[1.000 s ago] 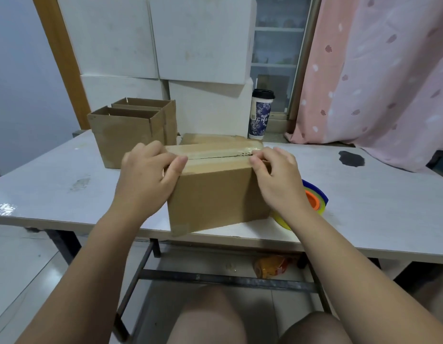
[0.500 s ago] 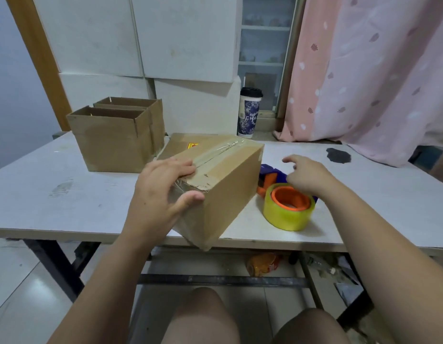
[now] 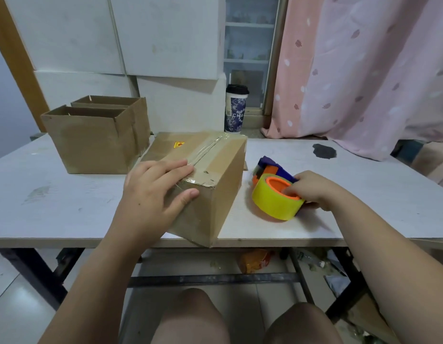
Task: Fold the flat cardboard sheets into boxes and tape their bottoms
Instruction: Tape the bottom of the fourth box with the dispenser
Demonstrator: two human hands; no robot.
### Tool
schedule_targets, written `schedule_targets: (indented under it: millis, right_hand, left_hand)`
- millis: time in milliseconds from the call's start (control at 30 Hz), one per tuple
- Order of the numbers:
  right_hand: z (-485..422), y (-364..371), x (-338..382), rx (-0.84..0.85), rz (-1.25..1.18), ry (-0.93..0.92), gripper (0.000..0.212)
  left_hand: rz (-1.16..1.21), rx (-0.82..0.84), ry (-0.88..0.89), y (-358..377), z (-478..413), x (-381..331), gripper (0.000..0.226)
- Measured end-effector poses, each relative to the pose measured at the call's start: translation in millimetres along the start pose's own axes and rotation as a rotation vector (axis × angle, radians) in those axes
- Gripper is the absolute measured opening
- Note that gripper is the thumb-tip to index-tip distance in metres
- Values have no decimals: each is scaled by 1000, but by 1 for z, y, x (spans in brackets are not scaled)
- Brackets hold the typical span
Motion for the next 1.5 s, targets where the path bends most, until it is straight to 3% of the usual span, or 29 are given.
schedule_targets:
  millis: [400, 567, 633, 767, 967, 1133, 1267, 1367, 1500]
  right_hand:
    - [29, 0, 1, 125, -883, 127, 20]
    - [50, -14, 34, 138, -1102, 39, 28]
    - [59, -18, 49, 123, -1114, -13, 28]
    - [76, -33, 84, -1, -1111, -204, 18]
    - [101, -48, 124, -247, -953, -511, 29]
    - [129, -48, 145, -522, -662, -774, 59]
    - [138, -44, 152, -684, -470, -852, 80]
    - [141, -36, 154, -679, -353, -875, 79]
    - [143, -33, 153, -622, -329, -881, 67]
  left_hand:
    - [-41, -120, -99, 41, -10, -35, 44]
    - [-73, -208, -49, 42, -8, -34, 29]
    - [-98, -291, 0, 38, -9, -35, 19]
    - [90, -401, 94, 22, -14, -48, 25]
    - [819, -473, -388, -17, -44, -54, 17]
    - [894, -291, -379, -25, -78, -77, 22]
    - [961, -350, -583, -12, -87, -65, 28]
    - [1066, -404, -721, 0, -81, -49, 13]
    - [1181, -391, -803, 13, -66, -33, 11]
Point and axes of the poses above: each hand's wrist, its own z-axis away from the middle knuckle, its own y-axis out of the palm, x = y × z, the point moved 5 cm from there along -z, towards the middle knuckle, and after that the axes turned 6 degrees about -x, right-handed, at the moved point
